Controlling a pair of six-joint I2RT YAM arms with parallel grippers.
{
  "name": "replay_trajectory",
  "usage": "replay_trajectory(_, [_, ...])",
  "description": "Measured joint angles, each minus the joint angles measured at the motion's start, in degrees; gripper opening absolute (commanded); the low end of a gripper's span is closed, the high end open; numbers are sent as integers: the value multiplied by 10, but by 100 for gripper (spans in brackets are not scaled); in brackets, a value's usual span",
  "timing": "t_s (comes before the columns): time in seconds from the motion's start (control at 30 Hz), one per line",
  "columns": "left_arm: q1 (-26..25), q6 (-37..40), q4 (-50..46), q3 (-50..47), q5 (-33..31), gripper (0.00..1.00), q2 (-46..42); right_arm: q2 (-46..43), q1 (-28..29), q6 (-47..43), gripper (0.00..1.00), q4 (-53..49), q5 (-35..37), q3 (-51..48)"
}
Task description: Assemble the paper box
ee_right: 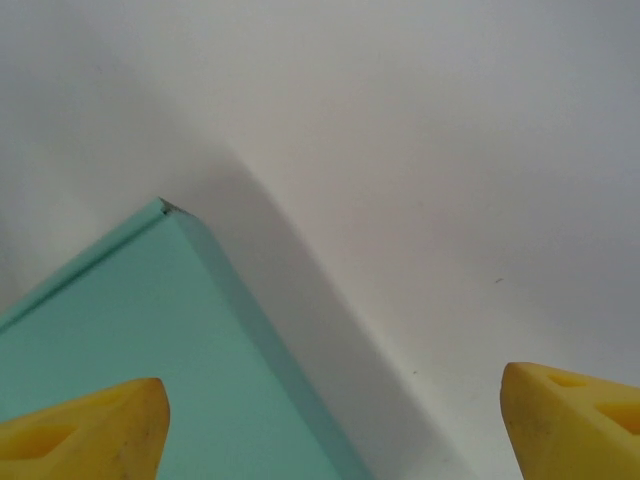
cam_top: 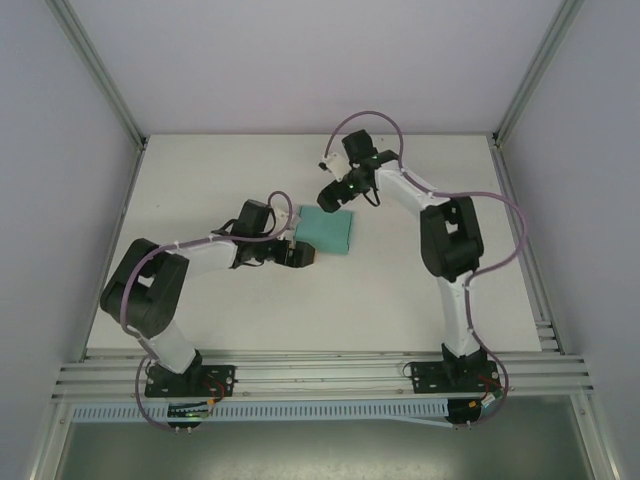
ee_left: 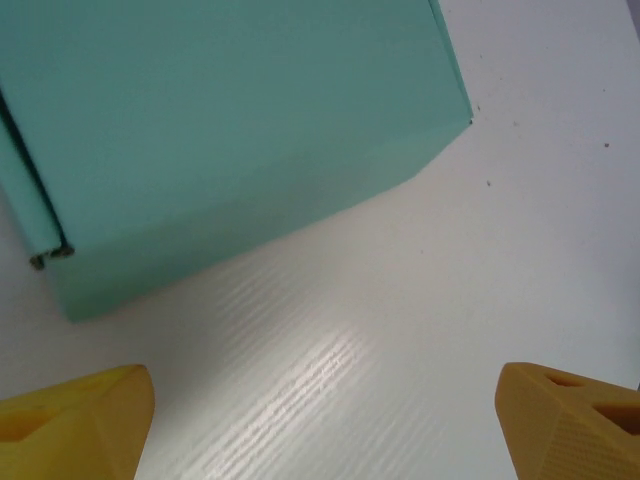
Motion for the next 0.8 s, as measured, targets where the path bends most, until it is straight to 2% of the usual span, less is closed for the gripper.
replay_trajectory(0.33, [-1, 7, 21, 59, -5, 85, 64, 92, -1, -22, 82, -80, -85, 106])
replay_trajectory(0.6, [-1, 9, 19, 65, -11, 85, 81, 133, -2, -45, 69, -120, -156, 144])
replay_trajectory(0.7, [-1, 8, 19, 75, -10, 85, 89, 134, -2, -55, 52, -134, -170, 144])
replay_trajectory(0.8, [-1, 8, 14, 85, -10, 84, 98, 134, -6, -64, 50, -138, -177, 144])
